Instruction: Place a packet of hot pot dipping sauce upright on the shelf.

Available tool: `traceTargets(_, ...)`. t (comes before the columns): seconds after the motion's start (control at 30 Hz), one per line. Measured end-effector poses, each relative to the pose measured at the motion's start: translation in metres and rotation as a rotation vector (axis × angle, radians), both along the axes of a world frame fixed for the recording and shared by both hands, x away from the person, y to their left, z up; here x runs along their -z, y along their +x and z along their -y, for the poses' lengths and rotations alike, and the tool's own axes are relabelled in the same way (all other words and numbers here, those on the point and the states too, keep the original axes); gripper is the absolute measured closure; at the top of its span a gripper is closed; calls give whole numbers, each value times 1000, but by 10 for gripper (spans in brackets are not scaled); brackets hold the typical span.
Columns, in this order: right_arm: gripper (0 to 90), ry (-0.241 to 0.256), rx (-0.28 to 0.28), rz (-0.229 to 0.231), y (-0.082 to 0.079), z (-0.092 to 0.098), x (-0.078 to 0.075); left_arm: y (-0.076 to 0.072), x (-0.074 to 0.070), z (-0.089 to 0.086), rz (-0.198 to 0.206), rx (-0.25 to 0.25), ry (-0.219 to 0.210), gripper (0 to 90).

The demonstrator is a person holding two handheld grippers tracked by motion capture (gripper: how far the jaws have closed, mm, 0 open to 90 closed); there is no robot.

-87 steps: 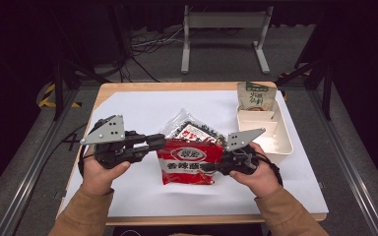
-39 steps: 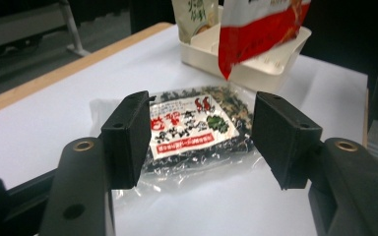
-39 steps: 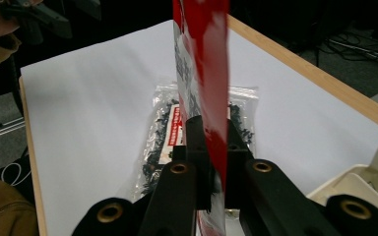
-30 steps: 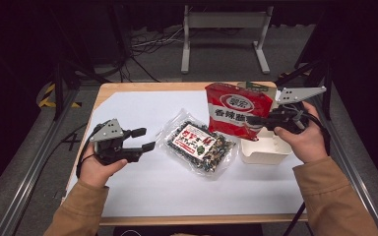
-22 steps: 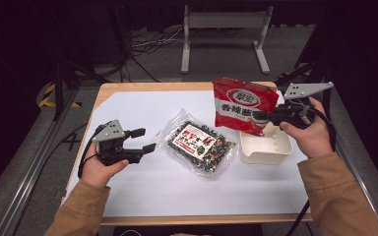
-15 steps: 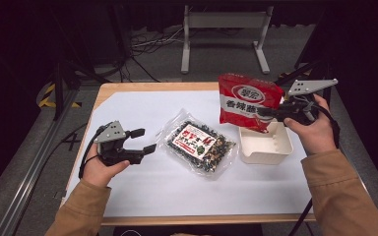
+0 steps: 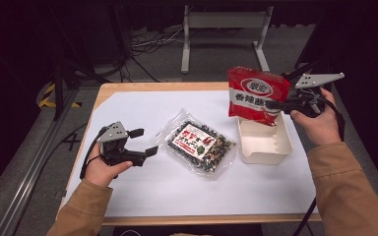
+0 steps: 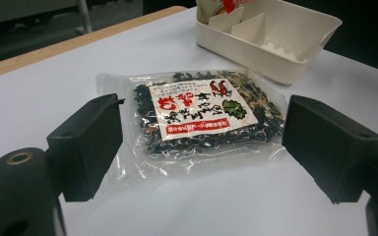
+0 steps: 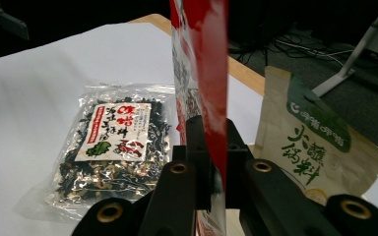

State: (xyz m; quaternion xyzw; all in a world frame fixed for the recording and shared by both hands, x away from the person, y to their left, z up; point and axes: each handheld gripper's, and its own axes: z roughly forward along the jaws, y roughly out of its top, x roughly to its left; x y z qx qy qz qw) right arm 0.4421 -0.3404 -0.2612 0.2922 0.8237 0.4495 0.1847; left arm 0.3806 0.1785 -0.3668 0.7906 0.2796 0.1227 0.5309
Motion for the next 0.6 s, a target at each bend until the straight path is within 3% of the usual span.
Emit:
traceTargets(0.27,866,8,3,17,9,14,7,-3,3,-3,-7,-7,14,170)
traceTargets(0.6,866,1,23,-13,24,28,21,-10,5,-10,-26,-24,17,189)
